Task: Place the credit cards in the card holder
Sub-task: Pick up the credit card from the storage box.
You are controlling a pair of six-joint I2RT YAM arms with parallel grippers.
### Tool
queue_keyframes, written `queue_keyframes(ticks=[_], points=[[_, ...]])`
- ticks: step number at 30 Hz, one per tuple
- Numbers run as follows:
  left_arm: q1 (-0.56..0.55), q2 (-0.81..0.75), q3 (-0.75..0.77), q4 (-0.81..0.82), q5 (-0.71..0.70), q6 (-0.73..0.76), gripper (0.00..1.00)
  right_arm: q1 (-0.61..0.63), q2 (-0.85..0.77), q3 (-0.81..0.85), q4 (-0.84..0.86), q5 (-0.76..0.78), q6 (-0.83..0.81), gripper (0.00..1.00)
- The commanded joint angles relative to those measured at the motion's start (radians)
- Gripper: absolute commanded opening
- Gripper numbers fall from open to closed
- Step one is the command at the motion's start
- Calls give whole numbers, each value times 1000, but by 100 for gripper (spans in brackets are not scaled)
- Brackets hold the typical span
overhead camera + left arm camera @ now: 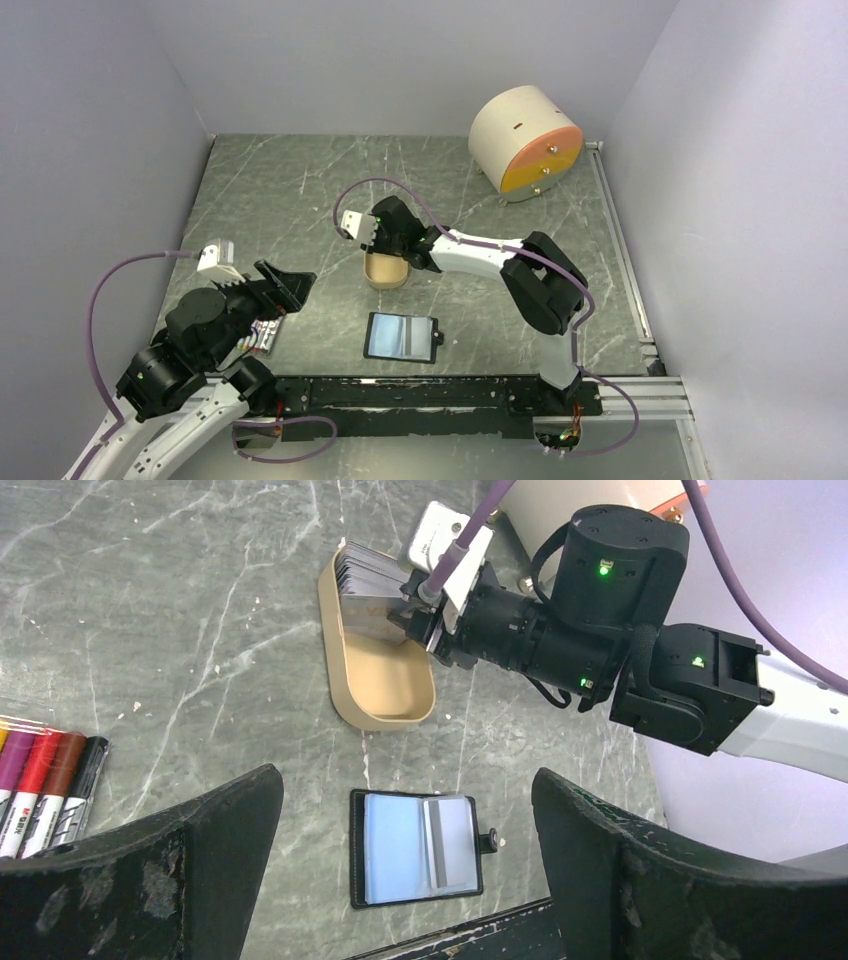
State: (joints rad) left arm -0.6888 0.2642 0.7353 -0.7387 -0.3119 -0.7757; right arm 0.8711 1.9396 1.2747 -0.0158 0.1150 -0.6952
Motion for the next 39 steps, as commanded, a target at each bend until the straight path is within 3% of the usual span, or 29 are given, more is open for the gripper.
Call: queue_keyframes(ticks=[1, 6, 18, 26, 39], points=[[5, 7, -7, -4, -19, -4, 99, -12, -26, 37, -47, -47, 7, 35], [5, 6, -8, -3, -18, -5, 99, -12, -32, 40, -50, -54, 19, 24], [5, 18, -11, -1, -20, -5, 99, -15, -74, 44, -77, -78, 49, 18], [5, -1, -15, -4, -37, -8, 99, -16, -111, 7, -69, -108, 76, 0], [5, 55, -19, 32, -18, 38, 98, -17, -232, -16, -92, -219, 302, 0]])
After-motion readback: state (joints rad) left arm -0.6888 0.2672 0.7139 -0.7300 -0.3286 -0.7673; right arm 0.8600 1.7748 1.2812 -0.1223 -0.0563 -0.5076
